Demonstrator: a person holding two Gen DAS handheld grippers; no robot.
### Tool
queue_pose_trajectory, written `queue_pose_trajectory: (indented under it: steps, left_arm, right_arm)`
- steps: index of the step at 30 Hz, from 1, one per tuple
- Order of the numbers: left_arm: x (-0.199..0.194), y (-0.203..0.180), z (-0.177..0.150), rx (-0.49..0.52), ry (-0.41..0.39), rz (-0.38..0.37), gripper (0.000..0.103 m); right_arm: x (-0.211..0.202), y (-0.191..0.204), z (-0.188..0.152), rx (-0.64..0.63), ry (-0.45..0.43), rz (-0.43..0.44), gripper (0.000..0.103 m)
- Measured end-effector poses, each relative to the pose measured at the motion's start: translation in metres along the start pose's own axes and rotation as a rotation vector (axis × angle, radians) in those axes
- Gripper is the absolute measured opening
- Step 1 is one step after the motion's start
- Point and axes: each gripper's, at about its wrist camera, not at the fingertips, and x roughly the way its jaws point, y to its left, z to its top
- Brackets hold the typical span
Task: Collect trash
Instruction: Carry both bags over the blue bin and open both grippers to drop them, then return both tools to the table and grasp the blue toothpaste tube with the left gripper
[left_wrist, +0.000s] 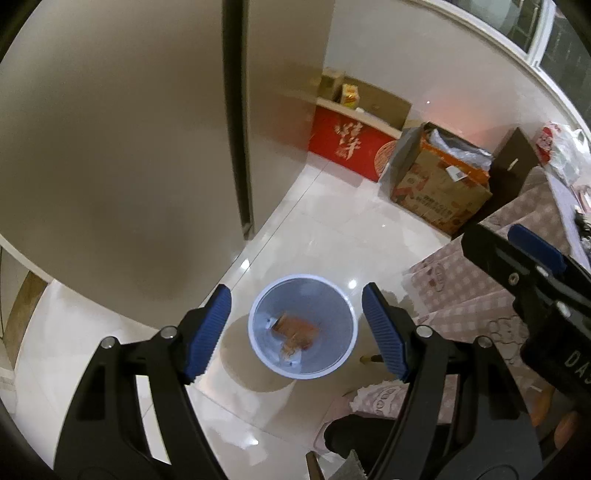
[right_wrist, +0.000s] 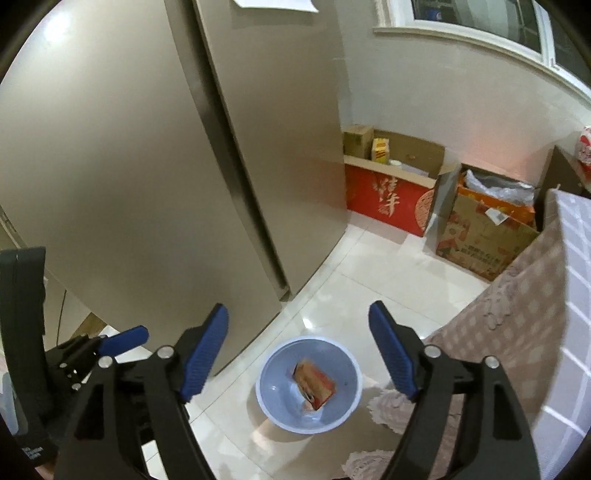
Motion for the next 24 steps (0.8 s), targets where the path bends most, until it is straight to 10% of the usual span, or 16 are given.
queue_pose_trajectory:
  steps: [14,24]
  left_arm:
    - [-0.093,-0.124,-0.001,0.194,-0.141,-0.187,0.073]
    - [-0.1,-0.256,-0.041,0.353,-0.068,-0.314,0.073]
  right_arm:
    - [-0.158,-0.094,-0.02,0.13,-0.179,-0.184,0.079]
    - [-0.245,-0.202,-0.075,0.248,-0.233,-0.374,0.08]
